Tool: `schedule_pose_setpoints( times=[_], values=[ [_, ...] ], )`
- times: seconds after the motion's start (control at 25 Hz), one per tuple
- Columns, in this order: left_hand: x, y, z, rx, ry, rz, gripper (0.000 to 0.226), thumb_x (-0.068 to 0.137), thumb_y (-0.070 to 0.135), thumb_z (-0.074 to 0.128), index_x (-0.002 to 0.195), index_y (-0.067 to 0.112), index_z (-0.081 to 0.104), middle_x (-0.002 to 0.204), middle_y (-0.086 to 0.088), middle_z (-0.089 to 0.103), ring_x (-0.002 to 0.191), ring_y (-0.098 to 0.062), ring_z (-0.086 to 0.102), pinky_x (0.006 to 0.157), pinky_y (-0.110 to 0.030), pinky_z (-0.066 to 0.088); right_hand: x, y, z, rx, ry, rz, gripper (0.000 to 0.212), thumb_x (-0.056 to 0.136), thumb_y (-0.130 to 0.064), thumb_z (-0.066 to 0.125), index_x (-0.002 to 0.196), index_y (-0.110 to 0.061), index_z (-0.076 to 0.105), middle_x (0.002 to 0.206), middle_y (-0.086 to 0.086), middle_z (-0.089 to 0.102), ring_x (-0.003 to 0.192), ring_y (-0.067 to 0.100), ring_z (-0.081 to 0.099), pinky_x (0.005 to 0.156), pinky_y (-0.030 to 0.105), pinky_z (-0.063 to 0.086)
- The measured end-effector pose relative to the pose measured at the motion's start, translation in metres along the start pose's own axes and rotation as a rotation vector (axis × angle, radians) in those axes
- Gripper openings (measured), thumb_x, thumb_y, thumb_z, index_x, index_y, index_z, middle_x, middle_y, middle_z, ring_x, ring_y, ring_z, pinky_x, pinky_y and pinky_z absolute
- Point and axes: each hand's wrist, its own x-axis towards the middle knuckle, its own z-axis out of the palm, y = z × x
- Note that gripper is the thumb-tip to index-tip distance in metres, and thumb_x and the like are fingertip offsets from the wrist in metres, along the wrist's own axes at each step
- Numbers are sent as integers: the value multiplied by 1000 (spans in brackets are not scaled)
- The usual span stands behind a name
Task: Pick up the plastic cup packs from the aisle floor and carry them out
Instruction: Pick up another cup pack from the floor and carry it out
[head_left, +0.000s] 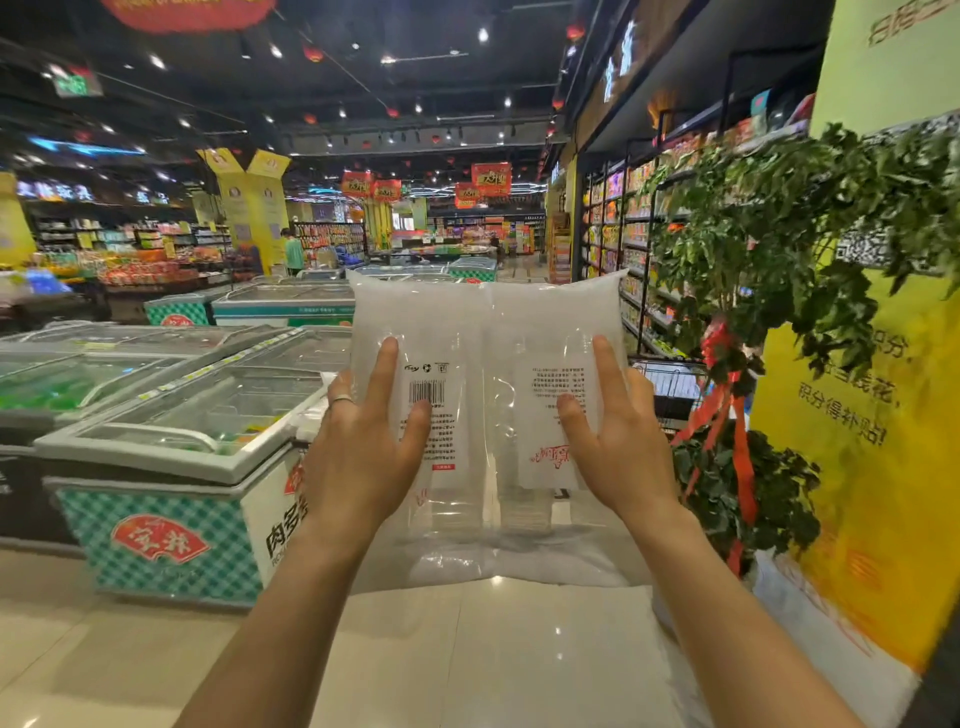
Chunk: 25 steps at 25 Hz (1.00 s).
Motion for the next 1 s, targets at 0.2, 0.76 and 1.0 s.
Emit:
schedule_pose_setpoints(
  times=[0.2, 0.76, 1.0],
  values=[
    [62, -25, 54, -8, -24, -4, 66, 95, 58, 36, 151, 50, 2, 153, -25, 27, 132, -42, 42, 87, -50, 49, 59, 22, 58, -30, -2, 25, 66, 96, -54, 42, 151, -48, 6, 151, 4, 27, 120, 29, 49, 80, 43, 50],
    [267, -69, 251, 42, 13, -50, 67, 93, 57, 36, 151, 48, 3, 146, -22, 34, 115, -43, 53, 82, -50, 50, 278, 142, 248, 54, -60, 19, 65, 96, -49, 45, 151, -47, 10, 150, 4, 28, 122, 31, 47, 79, 38, 39],
    [375, -67, 348, 116, 33, -126, 68, 92, 57, 34, 152, 48, 3, 148, -25, 31, 122, -43, 49, 84, -48, 47, 402, 207, 327, 113, -114, -14, 65, 95, -48, 45, 150, -47, 11, 148, 9, 30, 120, 31, 49, 87, 44, 44]
  ],
)
